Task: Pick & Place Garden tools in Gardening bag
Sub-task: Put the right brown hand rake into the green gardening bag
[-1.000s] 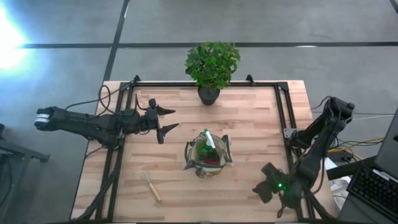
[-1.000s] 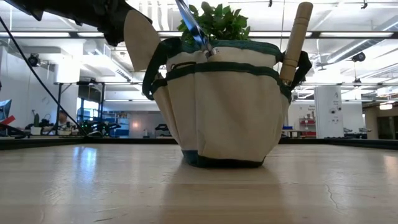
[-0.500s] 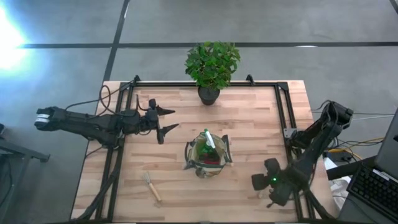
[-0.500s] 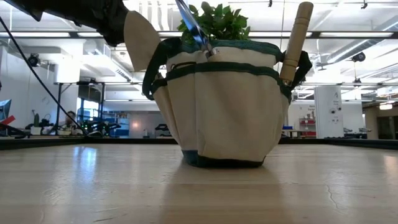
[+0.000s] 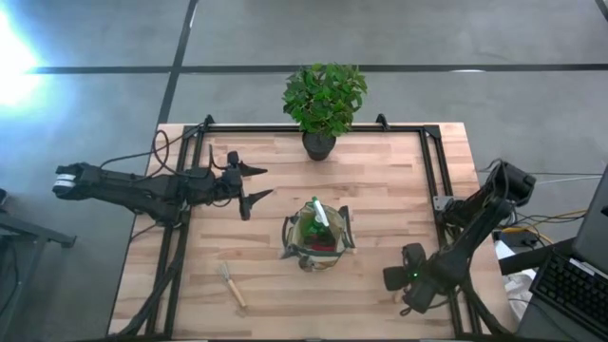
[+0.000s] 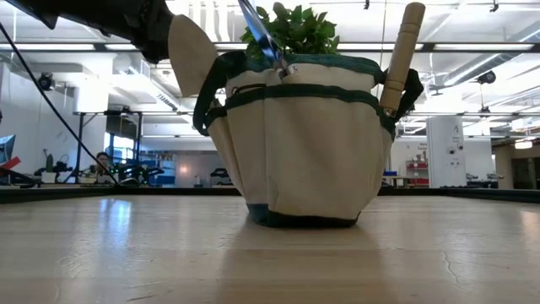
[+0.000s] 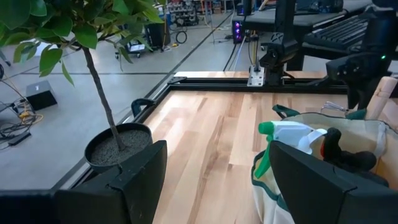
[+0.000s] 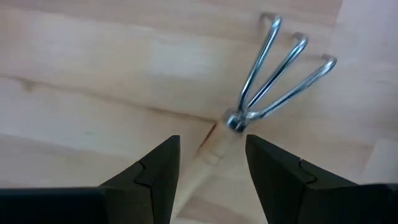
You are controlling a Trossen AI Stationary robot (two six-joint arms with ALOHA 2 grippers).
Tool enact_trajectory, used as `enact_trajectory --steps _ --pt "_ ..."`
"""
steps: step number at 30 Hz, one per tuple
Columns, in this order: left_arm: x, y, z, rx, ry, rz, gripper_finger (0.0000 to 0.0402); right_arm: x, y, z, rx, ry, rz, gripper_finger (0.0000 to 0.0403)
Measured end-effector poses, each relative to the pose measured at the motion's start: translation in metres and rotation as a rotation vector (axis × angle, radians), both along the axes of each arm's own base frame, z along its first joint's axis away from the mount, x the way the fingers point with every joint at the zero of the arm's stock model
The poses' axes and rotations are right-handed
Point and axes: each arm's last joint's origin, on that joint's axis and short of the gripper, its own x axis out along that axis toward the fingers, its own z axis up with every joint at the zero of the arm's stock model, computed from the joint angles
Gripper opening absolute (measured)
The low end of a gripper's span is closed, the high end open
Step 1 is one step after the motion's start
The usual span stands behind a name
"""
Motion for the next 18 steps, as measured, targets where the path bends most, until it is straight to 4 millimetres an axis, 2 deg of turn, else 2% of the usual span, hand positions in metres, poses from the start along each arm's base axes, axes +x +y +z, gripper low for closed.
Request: enact_trajectory --steps 12,15,18 --pt "0.001 0.000 0.000 -0.022 -0.009 0.003 0.0284 0.002 -0.003 -0.031 -0.108 0.097 0.000 0.0166" --pt "0.003 0.000 -0.002 -0.032 -0.005 0.006 0.0284 0.001 -0.003 -0.034 -0.117 0.108 0.003 0.0140" --pt "0.004 0.000 -0.003 -0.039 -0.001 0.008 0.0284 0.001 -0.003 -0.034 -0.121 0.116 0.019 0.0094"
